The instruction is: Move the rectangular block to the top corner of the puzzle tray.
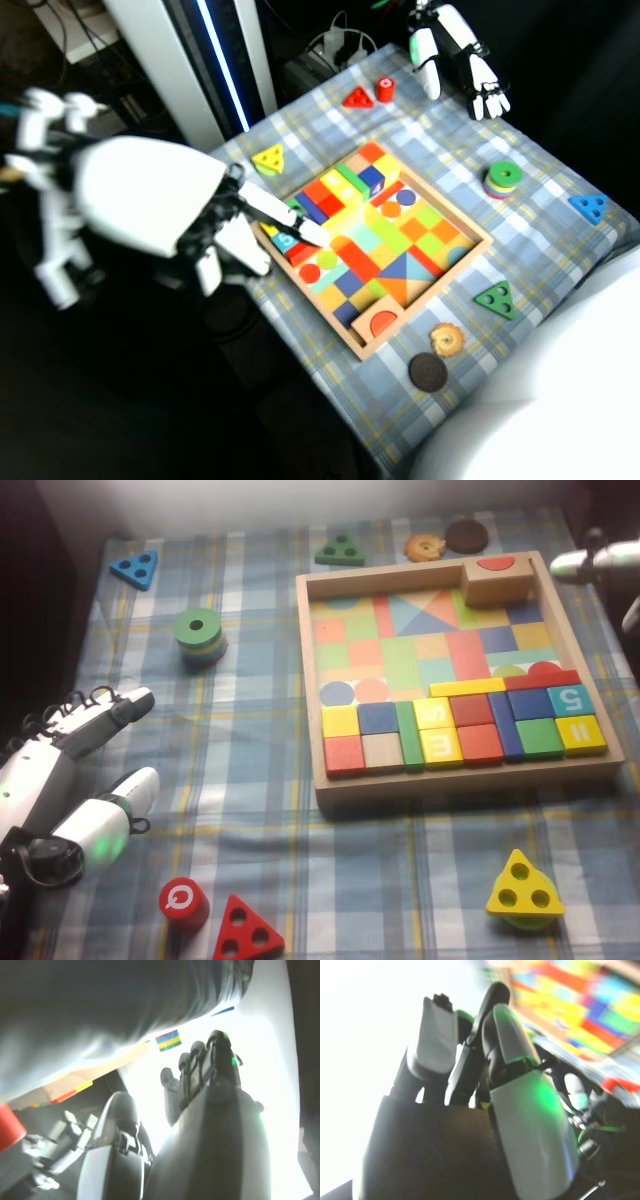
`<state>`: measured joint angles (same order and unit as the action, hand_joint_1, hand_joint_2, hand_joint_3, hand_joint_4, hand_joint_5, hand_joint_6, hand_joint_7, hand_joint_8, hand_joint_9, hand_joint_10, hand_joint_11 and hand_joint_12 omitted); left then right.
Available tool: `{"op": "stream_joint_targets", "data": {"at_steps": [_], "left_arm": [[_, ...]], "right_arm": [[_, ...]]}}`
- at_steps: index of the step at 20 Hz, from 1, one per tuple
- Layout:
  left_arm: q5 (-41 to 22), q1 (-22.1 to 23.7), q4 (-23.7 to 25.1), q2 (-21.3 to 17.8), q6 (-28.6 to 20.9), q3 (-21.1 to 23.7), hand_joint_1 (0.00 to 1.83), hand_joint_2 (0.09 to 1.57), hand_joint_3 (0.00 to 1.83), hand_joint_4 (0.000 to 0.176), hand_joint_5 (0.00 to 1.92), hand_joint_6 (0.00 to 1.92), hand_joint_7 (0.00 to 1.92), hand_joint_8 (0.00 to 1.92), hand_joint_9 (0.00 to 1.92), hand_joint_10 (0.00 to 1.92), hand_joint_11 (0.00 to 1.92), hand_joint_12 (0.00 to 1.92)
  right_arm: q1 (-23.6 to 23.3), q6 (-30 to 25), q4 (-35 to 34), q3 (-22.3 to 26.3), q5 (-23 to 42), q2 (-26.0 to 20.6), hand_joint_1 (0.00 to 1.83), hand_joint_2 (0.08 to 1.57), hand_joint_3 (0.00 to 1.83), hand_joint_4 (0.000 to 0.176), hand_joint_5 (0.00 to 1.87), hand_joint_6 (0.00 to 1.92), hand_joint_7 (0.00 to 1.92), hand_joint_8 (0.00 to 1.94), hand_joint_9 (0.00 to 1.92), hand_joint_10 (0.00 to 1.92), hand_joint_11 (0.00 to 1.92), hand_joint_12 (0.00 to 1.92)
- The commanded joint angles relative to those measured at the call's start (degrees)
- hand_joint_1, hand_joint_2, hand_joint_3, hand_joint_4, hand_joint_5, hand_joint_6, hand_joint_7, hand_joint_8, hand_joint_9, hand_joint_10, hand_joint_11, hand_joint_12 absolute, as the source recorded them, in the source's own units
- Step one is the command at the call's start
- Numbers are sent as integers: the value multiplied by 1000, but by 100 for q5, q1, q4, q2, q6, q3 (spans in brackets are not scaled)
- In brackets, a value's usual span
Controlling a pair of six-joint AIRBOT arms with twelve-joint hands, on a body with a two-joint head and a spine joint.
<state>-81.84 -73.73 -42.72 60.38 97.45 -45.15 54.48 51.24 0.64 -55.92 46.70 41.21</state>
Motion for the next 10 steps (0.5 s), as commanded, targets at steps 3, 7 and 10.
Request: {"op": "stream_joint_targets", "data": {"at_steps": [3, 7, 10], "left_arm": [[-669, 49, 182, -64, -33, 20, 708, 1409, 0, 58, 403, 5, 234, 4, 125, 4, 0, 0], [-619, 127, 174, -55, -33, 7, 700, 1403, 0, 67, 405, 5, 238, 4, 120, 3, 0, 0], [-699, 71, 111, -47, -33, 17, 709, 1404, 0, 46, 417, 5, 251, 5, 137, 8, 0, 0]], "right_arm": [[1496, 50, -1566, 166, 2904, 120, 282, 1305, 0, 35, 190, 0, 638, 935, 583, 1445, 464, 1833], [2470, 221, -2406, 500, 4012, 288, 3, 1229, 0, 26, 143, 0, 401, 24, 353, 122, 3, 978], [2516, 1046, -2712, 792, 4152, 476, 0, 1175, 0, 11, 131, 1, 121, 6, 115, 13, 0, 552]]}}
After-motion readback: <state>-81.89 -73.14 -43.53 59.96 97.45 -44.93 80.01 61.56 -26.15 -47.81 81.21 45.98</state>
